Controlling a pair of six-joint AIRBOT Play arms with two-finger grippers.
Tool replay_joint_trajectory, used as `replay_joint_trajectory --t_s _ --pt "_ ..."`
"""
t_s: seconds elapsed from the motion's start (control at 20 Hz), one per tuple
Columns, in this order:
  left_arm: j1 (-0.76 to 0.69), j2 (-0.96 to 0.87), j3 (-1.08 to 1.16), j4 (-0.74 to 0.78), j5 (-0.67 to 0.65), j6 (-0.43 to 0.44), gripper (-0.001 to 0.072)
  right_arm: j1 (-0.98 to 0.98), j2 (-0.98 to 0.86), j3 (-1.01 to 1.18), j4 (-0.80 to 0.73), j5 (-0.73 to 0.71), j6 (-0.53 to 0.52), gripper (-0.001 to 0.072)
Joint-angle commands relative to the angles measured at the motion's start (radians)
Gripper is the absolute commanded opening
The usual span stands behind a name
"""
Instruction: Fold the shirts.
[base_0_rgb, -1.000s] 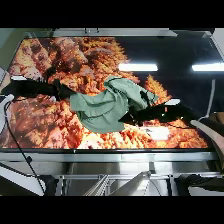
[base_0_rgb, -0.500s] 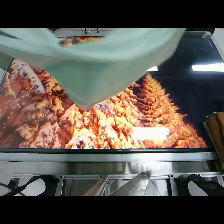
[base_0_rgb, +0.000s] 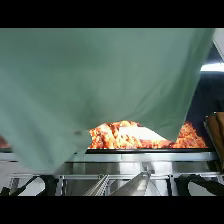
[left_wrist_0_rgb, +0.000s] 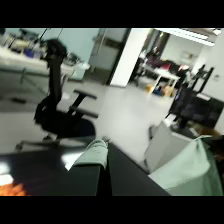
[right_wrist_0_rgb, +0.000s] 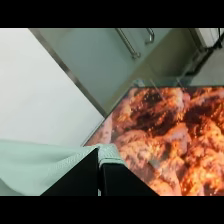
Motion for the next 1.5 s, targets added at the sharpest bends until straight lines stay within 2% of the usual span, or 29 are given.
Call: replay_joint_trajectory --t_s 0.0,0.15,0.25,0.35,0.4,0.45,0.5,0.55,0.7,0.8,0.85,0.95,1.0,1.05,1.1,1.2,1.35,1.45 --pt "-0.217 -0.183 0.012 0.452 0.052 -0.017 0.0013 0.048 -0.245 0.011 -0.035 -0.008 0.007 0.0023" --pt "-0.375 -0.391 0.012 0.59 0.264 0.058 0.0013 0.046 -0.442 0.011 -0.034 -0.035 -0.003 0.0023" --pt "-0.435 -0.522 0.012 0.589 0.381 0.066 0.0014 0.045 -0.549 0.011 -0.034 -0.061 -0.004 0.0023" --pt "-0.467 -0.636 0.012 0.589 0.432 0.109 0.0015 0.043 -0.633 0.011 -0.033 -0.092 -0.024 0.0023" --pt "-0.477 -0.678 0.012 0.591 0.443 0.135 0.0211 0.04 -0.665 0.011 -0.032 -0.107 -0.05 0.0024" --pt "-0.483 -0.712 0.012 0.59 0.446 0.14 0.0649 0.034 -0.692 0.011 -0.03 -0.12 -0.056 0.0089" --pt "-0.484 -0.732 0.013 0.589 0.447 0.133 0.0715 0.024 -0.712 0.011 -0.031 -0.122 -0.057 0.0375" --pt "-0.48 -0.74 0.013 0.593 0.447 0.134 0.0714 0.01 -0.722 0.011 -0.031 -0.119 -0.057 0.0508" --pt "-0.425 -0.723 0.058 0.592 0.381 0.132 0.0713 -0.068 -0.71 0.011 -0.031 -0.039 -0.071 0.0506" --pt "-0.357 -0.697 0.126 0.593 0.195 0.069 0.0711 -0.14 -0.694 0.011 -0.031 0.129 -0.098 0.0505" --pt "-0.317 -0.683 0.148 0.593 0.072 -0.001 0.0696 -0.179 -0.692 0.01 -0.034 0.258 -0.108 0.0504" --pt "-0.248 -0.638 0.092 0.594 -0.161 -0.05 0.0693 -0.235 -0.692 -0.035 -0.039 0.504 -0.103 0.0502" --pt "-0.217 -0.615 0.023 0.594 -0.257 -0.068 0.0693 -0.246 -0.689 -0.093 -0.041 0.597 -0.098 0.0459" --pt "-0.197 -0.591 -0.063 0.597 -0.315 -0.077 0.0692 -0.246 -0.682 -0.16 -0.053 0.648 -0.103 0.0344" --pt "-0.183 -0.556 -0.175 0.626 -0.33 -0.082 0.0692 -0.241 -0.67 -0.249 -0.073 0.655 -0.126 0.0349" --pt "-0.173 -0.468 -0.454 0.702 -0.271 -0.079 0.0693 -0.234 -0.653 -0.411 -0.055 0.631 -0.189 0.0349" --pt "-0.194 -0.365 -0.766 0.682 -0.201 -0.011 0.0693 -0.235 -0.642 -0.601 0.109 0.639 -0.282 0.0347" --pt "-0.229 -0.315 -0.877 0.718 -0.114 -0.011 0.0693 -0.229 -0.633 -0.702 0.194 0.64 -0.362 0.0346"
